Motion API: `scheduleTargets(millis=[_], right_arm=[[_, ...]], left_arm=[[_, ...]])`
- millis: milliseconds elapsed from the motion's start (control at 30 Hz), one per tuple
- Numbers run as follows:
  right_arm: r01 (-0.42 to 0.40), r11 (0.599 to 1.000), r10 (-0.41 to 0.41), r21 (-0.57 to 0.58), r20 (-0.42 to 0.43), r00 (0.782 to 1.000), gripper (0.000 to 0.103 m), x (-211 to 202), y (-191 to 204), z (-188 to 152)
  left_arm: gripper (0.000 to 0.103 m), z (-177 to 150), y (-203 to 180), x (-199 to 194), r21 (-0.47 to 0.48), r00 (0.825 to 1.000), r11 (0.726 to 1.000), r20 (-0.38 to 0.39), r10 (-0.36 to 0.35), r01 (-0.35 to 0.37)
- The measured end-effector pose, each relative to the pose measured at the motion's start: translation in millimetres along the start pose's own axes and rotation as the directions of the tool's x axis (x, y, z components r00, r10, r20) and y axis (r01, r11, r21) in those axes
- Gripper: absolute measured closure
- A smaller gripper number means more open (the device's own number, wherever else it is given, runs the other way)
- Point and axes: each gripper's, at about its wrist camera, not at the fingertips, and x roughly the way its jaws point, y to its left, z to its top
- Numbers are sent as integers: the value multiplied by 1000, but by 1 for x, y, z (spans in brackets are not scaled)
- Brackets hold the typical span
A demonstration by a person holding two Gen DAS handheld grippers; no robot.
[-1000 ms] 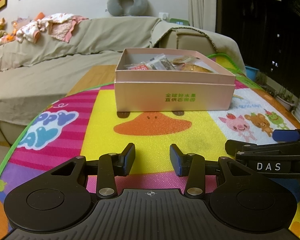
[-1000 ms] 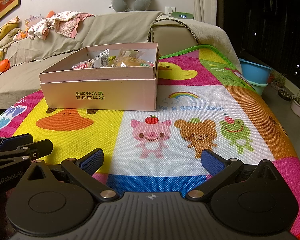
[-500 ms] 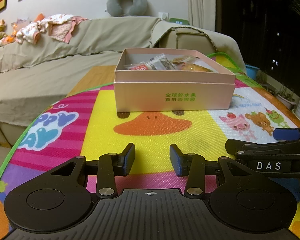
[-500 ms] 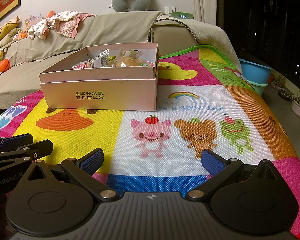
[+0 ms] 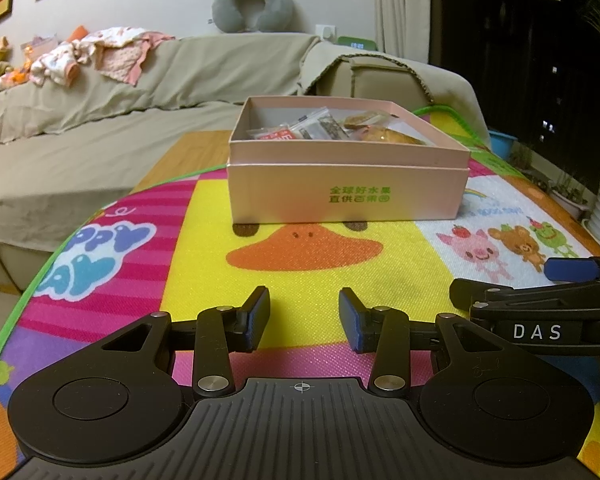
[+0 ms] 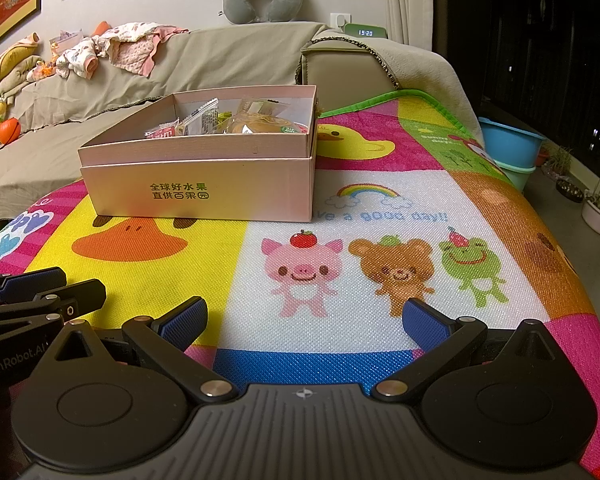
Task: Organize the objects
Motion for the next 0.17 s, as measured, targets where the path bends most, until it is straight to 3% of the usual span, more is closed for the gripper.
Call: scheduleTargets(millis=[167], right_arm=[[0,1000,0,0,0,1000,0,0,0,0]], left_arm=[[60,0,2,0,-4,1000,1000,0,-15,15]])
